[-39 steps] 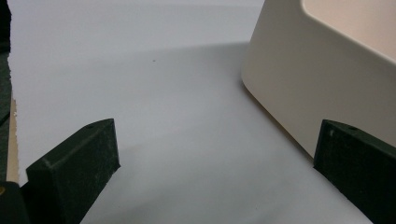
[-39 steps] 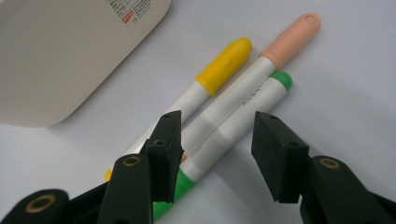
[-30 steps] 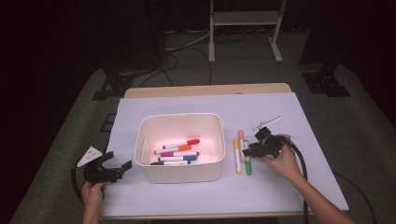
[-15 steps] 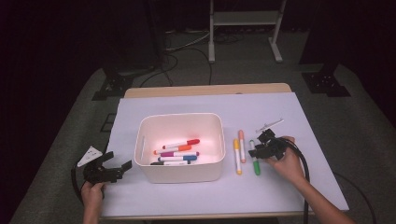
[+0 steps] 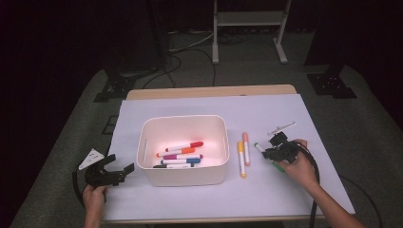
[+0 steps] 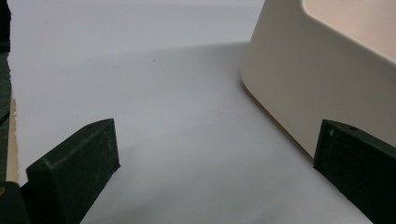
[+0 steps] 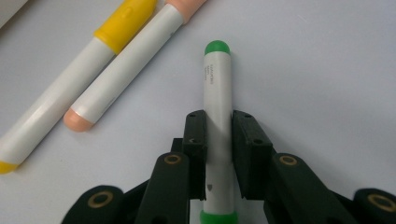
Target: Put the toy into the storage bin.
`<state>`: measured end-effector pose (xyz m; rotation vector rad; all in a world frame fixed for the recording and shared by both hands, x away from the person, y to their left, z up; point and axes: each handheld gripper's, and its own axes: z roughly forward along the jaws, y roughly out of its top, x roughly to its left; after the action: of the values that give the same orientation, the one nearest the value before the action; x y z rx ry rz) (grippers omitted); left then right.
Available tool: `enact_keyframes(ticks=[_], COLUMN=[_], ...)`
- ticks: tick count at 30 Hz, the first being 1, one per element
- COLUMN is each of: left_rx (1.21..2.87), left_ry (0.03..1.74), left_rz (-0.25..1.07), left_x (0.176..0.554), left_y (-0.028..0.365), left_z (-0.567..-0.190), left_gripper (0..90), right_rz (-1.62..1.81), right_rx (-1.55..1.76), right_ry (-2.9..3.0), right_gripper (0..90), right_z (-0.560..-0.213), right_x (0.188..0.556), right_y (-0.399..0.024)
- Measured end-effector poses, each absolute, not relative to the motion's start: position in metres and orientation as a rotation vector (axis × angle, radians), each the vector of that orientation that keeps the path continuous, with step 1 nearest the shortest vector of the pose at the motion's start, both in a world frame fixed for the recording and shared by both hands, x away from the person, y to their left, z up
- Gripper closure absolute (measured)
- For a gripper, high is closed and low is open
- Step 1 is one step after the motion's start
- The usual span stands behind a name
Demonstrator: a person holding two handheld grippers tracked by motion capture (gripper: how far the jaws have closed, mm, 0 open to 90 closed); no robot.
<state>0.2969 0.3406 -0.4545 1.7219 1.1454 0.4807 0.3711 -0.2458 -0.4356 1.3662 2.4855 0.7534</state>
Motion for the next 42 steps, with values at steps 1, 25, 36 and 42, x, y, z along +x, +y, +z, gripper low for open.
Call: enact_keyframes(ticks=[1, 25, 36, 42], left_rx=[1.722, 1.72, 1.717, 1.722], left_ry=[1.145, 1.147, 1.148, 1.147], left_rz=[0.481, 0.484, 0.485, 0.483], left_x=[0.297, 0.297, 0.297, 0.297], left_y=[0.341, 0.34, 0.34, 0.341], left_z=[-0.454, -0.454, -0.454, -0.454], left_gripper=[0.0, 0.0, 0.0, 0.0], right_rz=[0.77, 1.127, 1.211, 1.223], right_rx=[1.378, 1.202, 1.072, 0.976], right_ry=[2.508, 2.657, 2.697, 2.725], right_gripper=[75.8, 75.9, 75.9, 75.8], right_z=[-0.434, -0.347, -0.309, -0.291], right_x=[0.37, 0.343, 0.337, 0.338], right_y=[-0.246, -0.221, -0.198, -0.175])
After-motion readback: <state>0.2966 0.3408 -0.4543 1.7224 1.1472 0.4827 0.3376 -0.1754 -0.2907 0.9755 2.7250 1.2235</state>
